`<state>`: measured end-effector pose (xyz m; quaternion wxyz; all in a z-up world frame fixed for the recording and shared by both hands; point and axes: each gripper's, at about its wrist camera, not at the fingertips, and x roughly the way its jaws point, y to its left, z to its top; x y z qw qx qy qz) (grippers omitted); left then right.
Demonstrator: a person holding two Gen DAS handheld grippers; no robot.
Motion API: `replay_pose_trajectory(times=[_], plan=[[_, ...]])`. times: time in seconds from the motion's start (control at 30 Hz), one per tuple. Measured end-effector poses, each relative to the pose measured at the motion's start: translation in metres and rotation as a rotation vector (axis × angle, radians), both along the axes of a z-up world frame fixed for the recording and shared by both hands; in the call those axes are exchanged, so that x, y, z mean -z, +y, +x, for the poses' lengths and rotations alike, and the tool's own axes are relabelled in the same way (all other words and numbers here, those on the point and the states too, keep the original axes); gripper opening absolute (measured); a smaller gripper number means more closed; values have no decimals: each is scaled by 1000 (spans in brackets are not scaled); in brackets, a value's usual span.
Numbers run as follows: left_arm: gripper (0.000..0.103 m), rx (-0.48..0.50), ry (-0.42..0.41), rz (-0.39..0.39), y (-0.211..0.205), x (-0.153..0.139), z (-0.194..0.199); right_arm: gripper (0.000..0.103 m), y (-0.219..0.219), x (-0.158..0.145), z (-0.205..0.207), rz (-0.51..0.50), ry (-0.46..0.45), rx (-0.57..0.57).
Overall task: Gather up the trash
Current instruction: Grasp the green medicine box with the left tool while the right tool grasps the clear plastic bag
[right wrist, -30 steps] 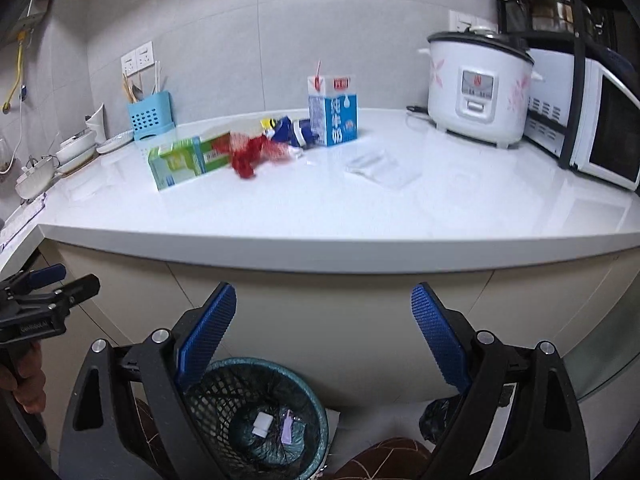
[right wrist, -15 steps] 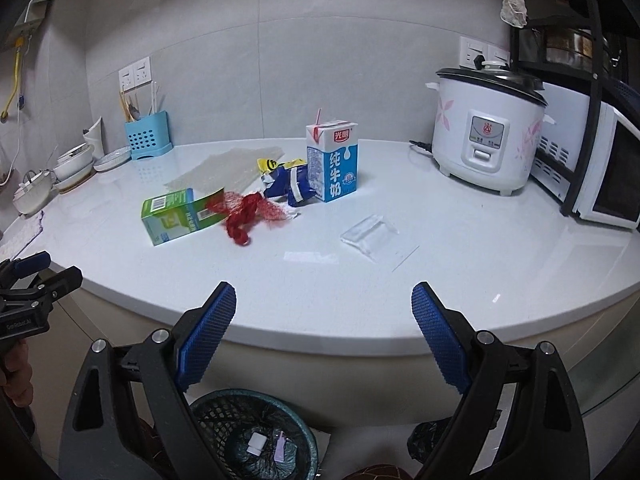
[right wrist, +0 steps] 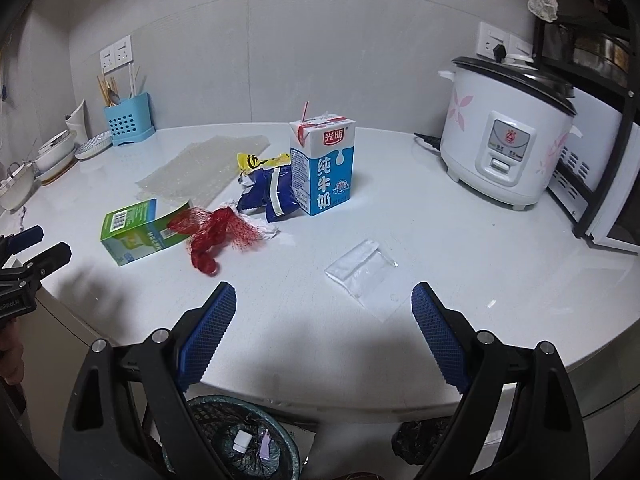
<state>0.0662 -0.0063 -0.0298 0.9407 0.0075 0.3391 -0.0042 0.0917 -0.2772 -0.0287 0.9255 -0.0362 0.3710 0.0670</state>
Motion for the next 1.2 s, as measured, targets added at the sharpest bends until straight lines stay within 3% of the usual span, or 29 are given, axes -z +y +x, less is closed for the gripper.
replay_pose_trajectory(times=[0.43, 0.83, 1.03, 1.2], plan=[[97, 71, 86, 25, -5, 22, 64, 86, -24, 25, 67, -2, 113, -1], [95, 103, 146, 54, -22, 45, 93, 86, -35, 65, 111, -7, 220, 0], [80, 108, 169, 67, -30, 49, 100, 86, -35, 76, 115, 3, 249, 6], [69, 97, 175, 71, -33, 50, 102, 77, -29, 74, 110, -12, 243, -6]])
